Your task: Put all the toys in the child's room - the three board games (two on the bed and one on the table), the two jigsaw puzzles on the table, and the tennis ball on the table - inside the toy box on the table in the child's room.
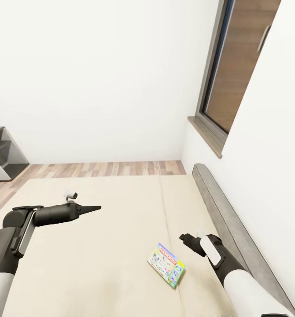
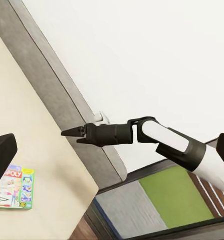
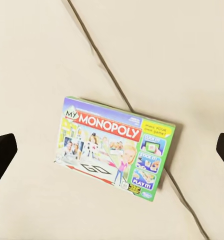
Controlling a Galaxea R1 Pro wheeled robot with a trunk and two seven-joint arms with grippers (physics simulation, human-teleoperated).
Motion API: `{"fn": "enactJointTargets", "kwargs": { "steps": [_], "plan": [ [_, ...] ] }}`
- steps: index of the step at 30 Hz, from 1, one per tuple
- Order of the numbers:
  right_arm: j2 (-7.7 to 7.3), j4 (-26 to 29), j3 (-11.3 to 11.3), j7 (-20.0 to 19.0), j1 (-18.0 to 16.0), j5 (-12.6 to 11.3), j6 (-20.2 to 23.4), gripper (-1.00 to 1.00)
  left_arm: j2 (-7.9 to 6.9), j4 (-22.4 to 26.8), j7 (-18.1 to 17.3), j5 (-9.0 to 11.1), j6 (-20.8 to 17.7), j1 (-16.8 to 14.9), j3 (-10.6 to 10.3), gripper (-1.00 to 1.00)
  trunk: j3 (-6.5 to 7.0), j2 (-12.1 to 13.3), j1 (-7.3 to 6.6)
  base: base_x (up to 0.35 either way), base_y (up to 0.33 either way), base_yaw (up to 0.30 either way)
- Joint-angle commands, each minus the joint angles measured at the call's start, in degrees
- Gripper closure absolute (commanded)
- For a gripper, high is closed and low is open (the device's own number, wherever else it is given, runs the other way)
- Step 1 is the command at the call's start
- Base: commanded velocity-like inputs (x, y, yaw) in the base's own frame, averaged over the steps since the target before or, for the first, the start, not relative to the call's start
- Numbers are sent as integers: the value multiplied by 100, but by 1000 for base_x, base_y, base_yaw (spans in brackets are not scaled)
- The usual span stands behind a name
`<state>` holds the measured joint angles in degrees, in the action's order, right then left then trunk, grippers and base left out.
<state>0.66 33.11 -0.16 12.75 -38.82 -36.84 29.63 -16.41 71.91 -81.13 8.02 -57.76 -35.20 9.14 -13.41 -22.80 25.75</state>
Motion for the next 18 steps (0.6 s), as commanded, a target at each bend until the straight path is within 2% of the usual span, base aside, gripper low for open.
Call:
{"fn": "enactJointTargets", "kwargs": {
  "steps": [1,8,18],
  "plan": [
    [0,11,-1,52,-3,-60,17,-100,-2,-7,14,12,-60,-4,3,-100,-21,-12,3,0,0,0],
    [-3,11,-1,52,-3,-60,17,-100,-8,-58,134,13,-40,-4,35,-100,-86,-12,3,0,0,0],
    [-4,11,-1,52,-3,-60,16,-100,-17,-281,825,20,103,-28,57,-100,-179,-12,3,0,0,0]
  ]
}}
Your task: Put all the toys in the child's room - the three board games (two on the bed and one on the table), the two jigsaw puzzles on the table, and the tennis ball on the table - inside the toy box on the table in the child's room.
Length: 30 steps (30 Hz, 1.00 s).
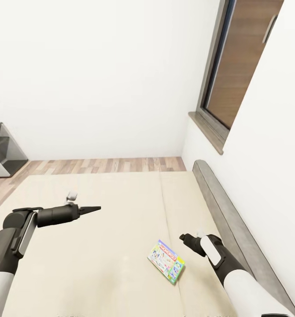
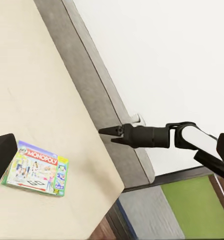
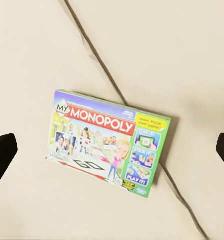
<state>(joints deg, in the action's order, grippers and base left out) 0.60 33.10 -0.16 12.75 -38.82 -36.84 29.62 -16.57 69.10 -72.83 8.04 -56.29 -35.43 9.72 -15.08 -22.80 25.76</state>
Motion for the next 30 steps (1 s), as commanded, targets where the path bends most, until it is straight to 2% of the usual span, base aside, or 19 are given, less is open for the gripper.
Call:
{"fn": "enactJointTargets", "kwargs": {
  "steps": [1,10,26,30],
  "plan": [
    [1,12,-1,52,-3,-60,17,-100,0,-31,56,19,-40,-9,1,-100,-20,-12,3,0,0,0],
    [1,11,-1,49,-3,-60,17,-100,4,-183,557,28,192,-32,3,-100,-104,-12,3,0,0,0],
    [10,21,10,1,3,-56,17,-100,2,-195,1122,31,257,-34,11,-100,-253,-12,3,0,0,0],
    [10,26,186,-206,1,-53,17,-100,4,-195,1151,31,262,-34,8,-100,-290,-12,3,0,0,0]
  ]
}}
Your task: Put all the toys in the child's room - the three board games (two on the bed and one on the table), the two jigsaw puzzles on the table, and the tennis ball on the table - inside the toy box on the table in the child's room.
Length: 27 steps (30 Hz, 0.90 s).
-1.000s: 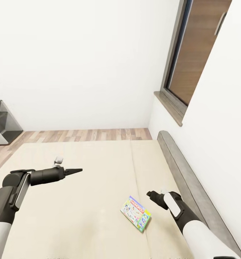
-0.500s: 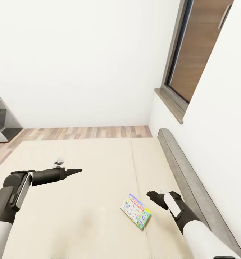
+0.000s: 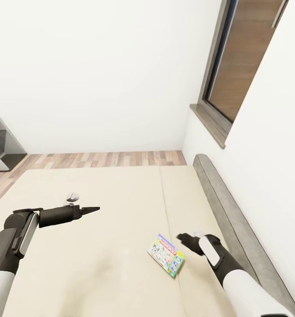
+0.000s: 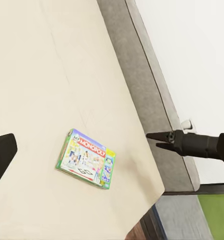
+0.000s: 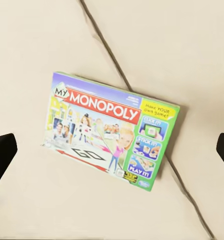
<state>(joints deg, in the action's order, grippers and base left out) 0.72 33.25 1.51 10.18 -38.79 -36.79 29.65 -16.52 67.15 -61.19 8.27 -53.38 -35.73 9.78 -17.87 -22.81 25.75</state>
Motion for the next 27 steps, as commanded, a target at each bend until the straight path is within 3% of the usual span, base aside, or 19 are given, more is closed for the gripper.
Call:
{"fn": "enactJointTargets", "kwargs": {
  "steps": [1,4,9,27],
  "plan": [
    [-2,10,88,-9,-3,-58,13,-100,-1,0,-10,8,-28,-4,1,-100,-20,-11,3,0,0,0],
    [-4,7,376,-237,-5,-57,-8,-100,0,0,-3,8,-25,-4,-1,-100,-48,-11,3,0,0,0],
    [-8,6,568,-378,-6,-60,-100,-100,4,0,0,8,-24,-4,-2,-100,-94,-11,3,0,0,0],
    [-24,-3,674,-447,-6,-63,-215,-100,9,0,3,3,-24,-4,-11,-100,-261,-11,3,0,0,0]
  ]
}}
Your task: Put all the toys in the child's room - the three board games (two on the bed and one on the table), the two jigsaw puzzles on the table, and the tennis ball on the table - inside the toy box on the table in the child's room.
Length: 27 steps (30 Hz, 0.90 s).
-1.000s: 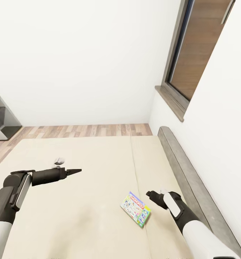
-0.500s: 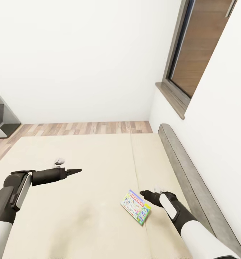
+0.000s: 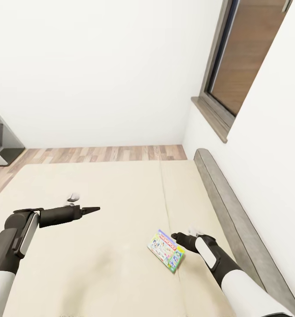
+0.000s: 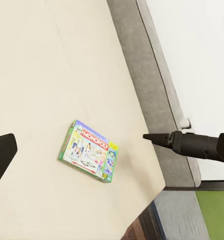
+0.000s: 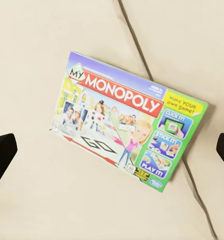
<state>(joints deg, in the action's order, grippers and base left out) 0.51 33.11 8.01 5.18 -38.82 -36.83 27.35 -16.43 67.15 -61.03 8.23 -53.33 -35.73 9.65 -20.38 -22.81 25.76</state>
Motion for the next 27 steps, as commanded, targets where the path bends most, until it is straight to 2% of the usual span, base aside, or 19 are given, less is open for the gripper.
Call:
{"fn": "enactJointTargets", "kwargs": {
  "steps": [1,27],
  "plan": [
    [-4,11,24,54,-3,-57,15,-100,-1,0,-13,7,-29,-4,2,-100,-19,-11,3,0,0,0],
    [-8,12,33,45,-3,-61,-16,-100,3,0,-12,3,-29,-4,-6,-100,-246,-11,3,0,0,0]
  ]
}}
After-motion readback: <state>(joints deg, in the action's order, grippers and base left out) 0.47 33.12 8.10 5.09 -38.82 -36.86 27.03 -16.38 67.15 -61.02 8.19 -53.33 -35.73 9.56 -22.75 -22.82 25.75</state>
